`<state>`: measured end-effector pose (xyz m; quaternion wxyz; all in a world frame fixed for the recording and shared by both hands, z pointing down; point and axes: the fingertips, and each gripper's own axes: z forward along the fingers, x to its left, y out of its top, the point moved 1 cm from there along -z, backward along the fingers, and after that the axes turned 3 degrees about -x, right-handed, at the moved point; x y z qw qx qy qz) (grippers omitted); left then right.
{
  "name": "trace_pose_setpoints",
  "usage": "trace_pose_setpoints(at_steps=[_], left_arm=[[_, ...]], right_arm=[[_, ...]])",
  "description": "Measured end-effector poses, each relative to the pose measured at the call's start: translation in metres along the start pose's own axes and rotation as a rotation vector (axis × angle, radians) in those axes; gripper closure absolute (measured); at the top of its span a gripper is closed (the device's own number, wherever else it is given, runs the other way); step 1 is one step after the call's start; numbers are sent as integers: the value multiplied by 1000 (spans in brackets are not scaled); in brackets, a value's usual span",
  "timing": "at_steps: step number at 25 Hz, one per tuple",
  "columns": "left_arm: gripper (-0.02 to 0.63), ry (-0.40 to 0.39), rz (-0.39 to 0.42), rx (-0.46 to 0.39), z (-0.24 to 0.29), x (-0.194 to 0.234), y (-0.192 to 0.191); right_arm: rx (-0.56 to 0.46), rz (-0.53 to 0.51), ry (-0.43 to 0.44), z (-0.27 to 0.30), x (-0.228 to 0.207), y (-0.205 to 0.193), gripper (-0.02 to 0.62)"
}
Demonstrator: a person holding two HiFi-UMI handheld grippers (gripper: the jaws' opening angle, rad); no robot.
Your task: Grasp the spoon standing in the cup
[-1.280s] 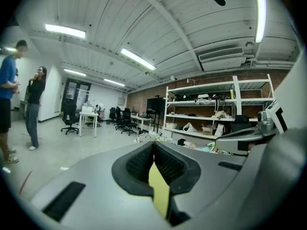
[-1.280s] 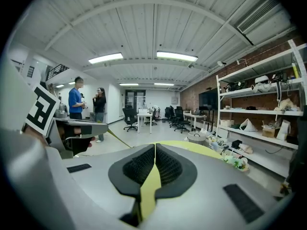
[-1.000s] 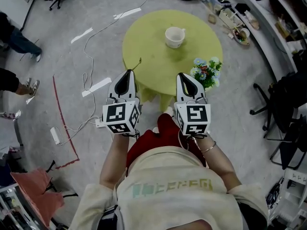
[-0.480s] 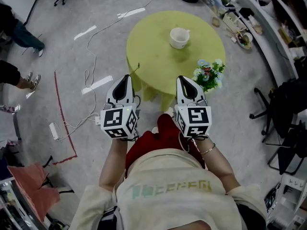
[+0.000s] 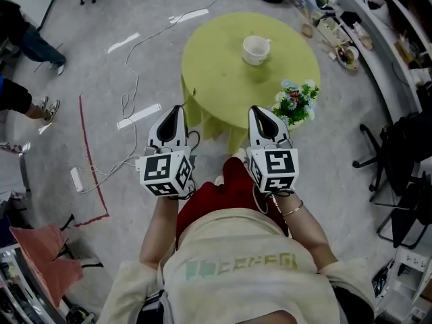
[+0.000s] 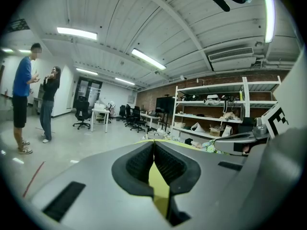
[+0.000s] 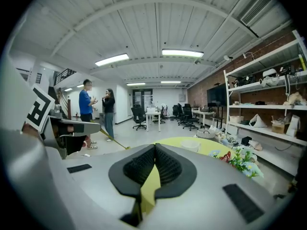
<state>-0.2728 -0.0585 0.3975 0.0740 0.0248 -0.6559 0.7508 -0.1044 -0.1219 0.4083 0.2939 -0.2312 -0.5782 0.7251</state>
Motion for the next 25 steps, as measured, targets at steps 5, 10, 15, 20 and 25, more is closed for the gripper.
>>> trace_pose_setpoints(at_steps=[5, 10, 15, 20, 25], left_arm=[[580, 15, -9, 5, -13, 1, -3], [580, 27, -16, 9, -27, 6, -6], [580, 34, -21, 15, -36, 11, -10], [580, 32, -21, 17, -39, 6, -10], [580, 26, -18, 13, -43, -3, -6]], right_arm=[[6, -6, 18, -4, 7, -4, 558], [7, -3, 30, -7, 17, -7, 560], [11, 0, 38, -10, 25, -11, 558], [14, 2, 40, -16, 22, -14, 558], [9, 5, 41, -25, 20, -15, 560]])
